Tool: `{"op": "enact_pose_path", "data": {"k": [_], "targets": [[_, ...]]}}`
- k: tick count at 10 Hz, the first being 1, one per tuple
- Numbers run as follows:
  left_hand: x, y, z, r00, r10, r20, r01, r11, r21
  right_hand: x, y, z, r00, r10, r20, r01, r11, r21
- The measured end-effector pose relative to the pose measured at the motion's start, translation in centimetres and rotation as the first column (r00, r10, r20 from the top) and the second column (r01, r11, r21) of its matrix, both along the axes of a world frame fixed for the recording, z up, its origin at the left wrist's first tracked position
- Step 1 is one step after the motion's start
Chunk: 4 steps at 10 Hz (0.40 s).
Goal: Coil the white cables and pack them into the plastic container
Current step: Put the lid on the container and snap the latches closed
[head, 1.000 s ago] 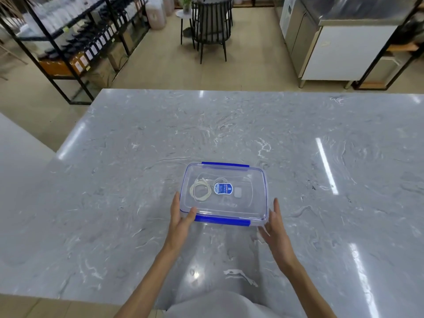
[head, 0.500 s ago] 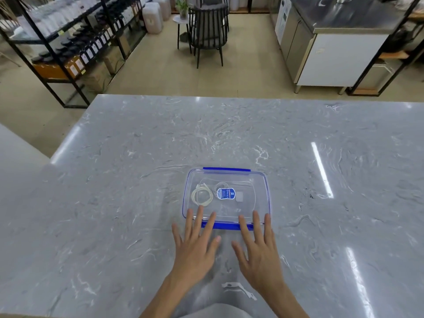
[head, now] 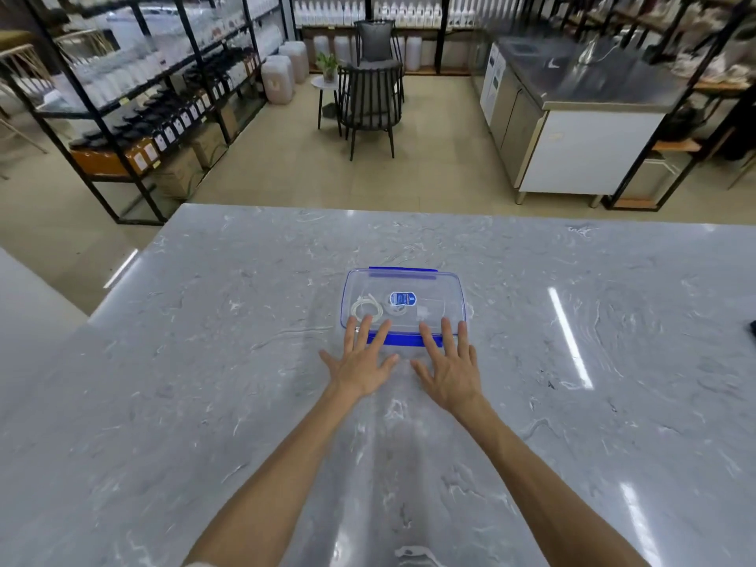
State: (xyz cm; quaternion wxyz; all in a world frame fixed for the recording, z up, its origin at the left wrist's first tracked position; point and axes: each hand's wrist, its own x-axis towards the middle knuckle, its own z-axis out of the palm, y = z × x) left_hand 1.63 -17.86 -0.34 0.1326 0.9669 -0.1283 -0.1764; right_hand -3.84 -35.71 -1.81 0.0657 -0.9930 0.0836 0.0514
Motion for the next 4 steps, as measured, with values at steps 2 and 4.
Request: {"op": "enact_pose_path", "data": {"k": [2,4], "targets": [[2.1,-1.0,2.0,0.995,0.008,-0.103,-0.001,0.998,0.065,2.2,-0.6,1.3,0.996,0.003,-0.087,-0.006,1.0,-0.024],[2.4,-0.2,3.3,0.997,-0.083,0.004,0.081,0.981,0.175,2.5,-1.3,4.2,0.992,0.041,-0.116,-0.032,0.997,0.076]]}}
